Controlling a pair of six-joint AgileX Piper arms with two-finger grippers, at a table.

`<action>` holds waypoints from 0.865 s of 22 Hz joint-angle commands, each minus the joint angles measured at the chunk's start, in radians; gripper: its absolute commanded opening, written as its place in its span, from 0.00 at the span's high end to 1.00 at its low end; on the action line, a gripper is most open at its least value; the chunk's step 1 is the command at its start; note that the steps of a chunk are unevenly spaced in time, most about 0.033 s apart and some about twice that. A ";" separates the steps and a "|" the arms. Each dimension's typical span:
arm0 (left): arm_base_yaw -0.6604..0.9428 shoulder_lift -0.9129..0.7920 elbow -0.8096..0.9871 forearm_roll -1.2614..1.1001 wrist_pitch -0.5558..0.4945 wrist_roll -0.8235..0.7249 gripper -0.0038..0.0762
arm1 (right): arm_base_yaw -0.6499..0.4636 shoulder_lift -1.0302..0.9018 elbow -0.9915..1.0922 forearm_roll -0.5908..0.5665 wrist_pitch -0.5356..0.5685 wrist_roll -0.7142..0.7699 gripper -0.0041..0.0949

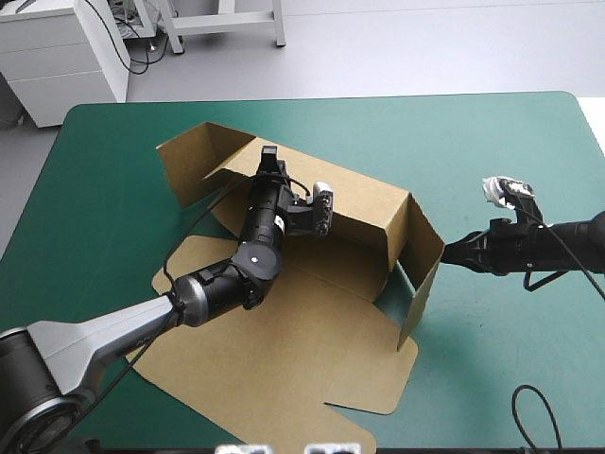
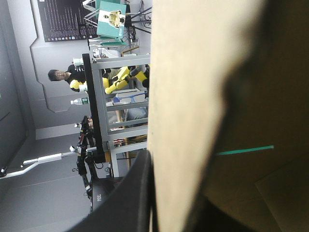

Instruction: Fold the box

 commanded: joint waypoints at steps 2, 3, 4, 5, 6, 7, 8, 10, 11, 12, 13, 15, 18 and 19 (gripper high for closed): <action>-0.001 -0.045 -0.033 0.120 0.047 -0.028 0.96 | 0.003 -0.029 0.036 0.133 0.042 -0.105 0.98; -0.001 -0.045 -0.033 0.120 0.047 -0.028 0.96 | 0.003 -0.029 0.056 0.184 0.042 -0.148 0.98; -0.001 -0.045 -0.033 0.120 0.047 -0.028 0.96 | 0.003 -0.029 0.080 0.212 0.042 -0.189 0.98; -0.001 -0.045 -0.033 0.120 0.047 -0.028 0.96 | 0.004 -0.029 0.092 0.212 0.040 -0.204 0.98; -0.001 -0.045 -0.033 0.120 0.047 -0.028 0.96 | 0.013 -0.029 0.118 0.214 0.024 -0.227 0.98; -0.001 -0.045 -0.033 0.120 0.047 -0.028 0.96 | 0.024 -0.029 0.133 0.217 0.004 -0.243 0.98; -0.001 -0.045 -0.033 0.120 0.047 -0.028 0.96 | 0.056 -0.029 0.161 0.221 -0.038 -0.282 0.98; -0.001 -0.045 -0.033 0.120 0.047 -0.028 0.96 | 0.125 -0.029 0.199 0.221 -0.130 -0.326 0.98; -0.001 -0.045 -0.033 0.120 0.047 -0.028 0.96 | 0.153 -0.029 0.207 0.224 -0.168 -0.343 0.98; -0.001 -0.045 -0.033 0.120 0.047 -0.028 0.96 | 0.205 -0.029 0.213 0.224 -0.240 -0.364 0.98; -0.001 -0.045 -0.033 0.120 0.047 -0.028 0.96 | 0.234 -0.029 0.214 0.224 -0.262 -0.375 0.98; -0.001 -0.045 -0.033 0.120 0.047 -0.028 0.96 | 0.286 -0.029 0.214 0.224 -0.315 -0.389 0.98; -0.001 -0.045 -0.033 0.120 0.047 -0.028 0.96 | 0.349 -0.029 0.214 0.220 -0.398 -0.386 0.97; -0.001 -0.045 -0.033 0.120 0.047 -0.028 0.96 | 0.365 -0.029 0.214 0.220 -0.424 -0.382 0.97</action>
